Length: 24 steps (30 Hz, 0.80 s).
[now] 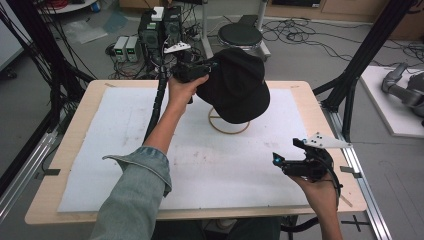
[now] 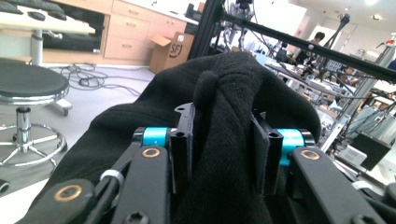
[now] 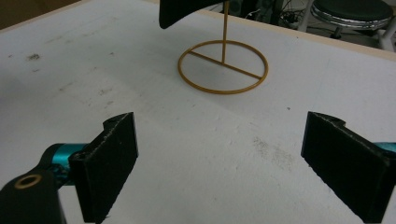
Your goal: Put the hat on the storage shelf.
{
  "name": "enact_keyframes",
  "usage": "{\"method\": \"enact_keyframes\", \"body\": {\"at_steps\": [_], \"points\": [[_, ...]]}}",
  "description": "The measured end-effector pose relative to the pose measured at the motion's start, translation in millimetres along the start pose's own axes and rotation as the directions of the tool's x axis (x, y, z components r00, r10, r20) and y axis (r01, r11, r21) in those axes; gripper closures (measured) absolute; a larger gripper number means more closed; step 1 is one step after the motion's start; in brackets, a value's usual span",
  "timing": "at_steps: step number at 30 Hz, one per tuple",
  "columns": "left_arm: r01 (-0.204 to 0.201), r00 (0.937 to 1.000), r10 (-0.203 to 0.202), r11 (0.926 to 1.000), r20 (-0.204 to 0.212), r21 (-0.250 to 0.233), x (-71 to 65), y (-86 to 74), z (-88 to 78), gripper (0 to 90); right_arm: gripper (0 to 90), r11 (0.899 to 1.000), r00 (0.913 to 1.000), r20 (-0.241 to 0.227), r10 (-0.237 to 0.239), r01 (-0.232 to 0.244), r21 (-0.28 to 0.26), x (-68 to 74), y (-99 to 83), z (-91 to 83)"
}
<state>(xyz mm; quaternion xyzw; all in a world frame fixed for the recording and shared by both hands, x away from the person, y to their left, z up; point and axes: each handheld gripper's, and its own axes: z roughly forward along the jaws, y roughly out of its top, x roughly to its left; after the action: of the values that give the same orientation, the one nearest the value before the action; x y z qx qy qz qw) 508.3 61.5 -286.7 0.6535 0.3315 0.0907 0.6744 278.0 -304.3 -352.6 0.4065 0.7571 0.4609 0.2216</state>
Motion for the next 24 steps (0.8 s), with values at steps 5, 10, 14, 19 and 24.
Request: {"method": "enact_keyframes", "body": {"at_steps": [5,10,14,19,24], "points": [[-0.021,0.9997,0.021,0.9993,-0.01,0.03,-0.2,-3.1,3.6,60.4,10.6,1.0,1.0,0.002,-0.001,0.001,-0.002,-0.4,0.3,-0.1],[-0.013,0.9999,0.014,0.999,-0.008,0.042,0.7,-5.9,6.5,54.2,10.6,1.0,1.0,0.001,0.004,-0.004,-0.002,-0.3,0.4,-0.4],[-0.022,0.9996,0.023,0.998,-0.015,0.06,0.0,-9.0,9.9,48.0,10.6,1.0,1.0,0.0,0.004,-0.004,-0.003,-0.2,0.5,-0.6],[-0.015,0.9999,0.015,0.9985,-0.008,0.052,-1.3,-7.4,7.7,45.3,10.6,1.0,1.0,0.003,0.002,-0.002,-0.005,-1.0,0.4,-1.3],[-0.028,0.9995,0.028,0.999,-0.012,0.036,-1.1,-5.3,-0.9,45.0,10.6,1.0,1.0,0.004,0.003,-0.003,-0.003,-2.3,-0.3,-1.2]]}}
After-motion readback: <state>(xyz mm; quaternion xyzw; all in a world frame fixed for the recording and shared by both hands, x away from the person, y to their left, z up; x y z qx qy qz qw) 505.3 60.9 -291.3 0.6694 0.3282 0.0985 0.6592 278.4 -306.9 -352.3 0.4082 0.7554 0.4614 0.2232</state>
